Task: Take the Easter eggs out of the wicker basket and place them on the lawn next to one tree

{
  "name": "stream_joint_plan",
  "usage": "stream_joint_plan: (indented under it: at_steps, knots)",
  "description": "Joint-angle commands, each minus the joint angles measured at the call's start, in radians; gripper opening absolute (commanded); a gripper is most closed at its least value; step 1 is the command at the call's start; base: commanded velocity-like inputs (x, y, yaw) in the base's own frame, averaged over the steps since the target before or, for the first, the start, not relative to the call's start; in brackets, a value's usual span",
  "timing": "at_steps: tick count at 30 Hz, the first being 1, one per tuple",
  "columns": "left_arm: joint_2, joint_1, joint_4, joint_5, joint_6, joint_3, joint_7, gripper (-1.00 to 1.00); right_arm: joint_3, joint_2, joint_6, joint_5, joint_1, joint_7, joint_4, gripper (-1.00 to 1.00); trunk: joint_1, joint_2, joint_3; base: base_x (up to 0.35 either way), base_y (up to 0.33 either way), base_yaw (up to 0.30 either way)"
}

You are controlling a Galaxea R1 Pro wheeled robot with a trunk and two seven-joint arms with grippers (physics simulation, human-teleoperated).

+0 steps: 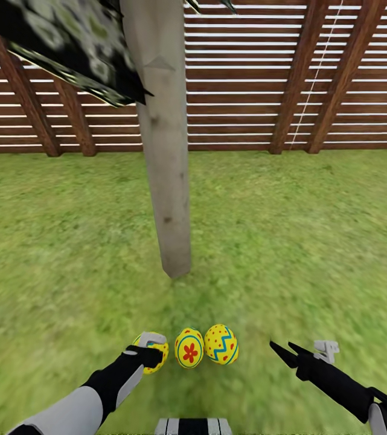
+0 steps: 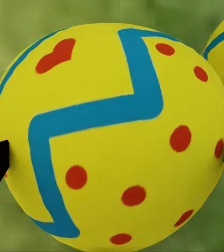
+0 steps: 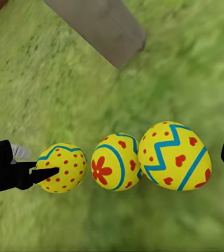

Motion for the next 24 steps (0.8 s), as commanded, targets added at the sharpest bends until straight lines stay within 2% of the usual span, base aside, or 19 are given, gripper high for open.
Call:
stream_joint_plan:
  at_steps: [1, 10, 17, 24]
  knots:
    - [0.001, 0.000, -0.002, 0.009, 0.002, -0.009, 0.010, -1.00, -0.001, 0.000, 0.007, -0.005, -0.001, 0.002, 0.000, 1.00, 0.000, -0.001, -0.005, 0.000, 0.000, 0.000]
    - [0.001, 0.000, -0.003, 0.008, 0.000, -0.009, 0.012, -1.00, -0.001, 0.000, 0.007, -0.005, -0.001, 0.001, 0.000, 1.00, 0.004, -0.003, -0.040, 0.000, 0.000, 0.000]
    - [0.001, 0.000, -0.004, 0.009, 0.000, -0.007, 0.014, -1.00, -0.002, 0.000, 0.005, -0.005, -0.001, 0.002, 0.000, 1.00, 0.004, -0.003, -0.040, 0.001, 0.000, 0.000]
    - [0.001, 0.000, -0.004, 0.009, 0.001, -0.006, 0.015, -1.00, -0.002, 0.000, 0.005, -0.006, -0.001, 0.002, 0.000, 1.00, 0.004, -0.003, -0.040, 0.126, 0.000, 0.000]
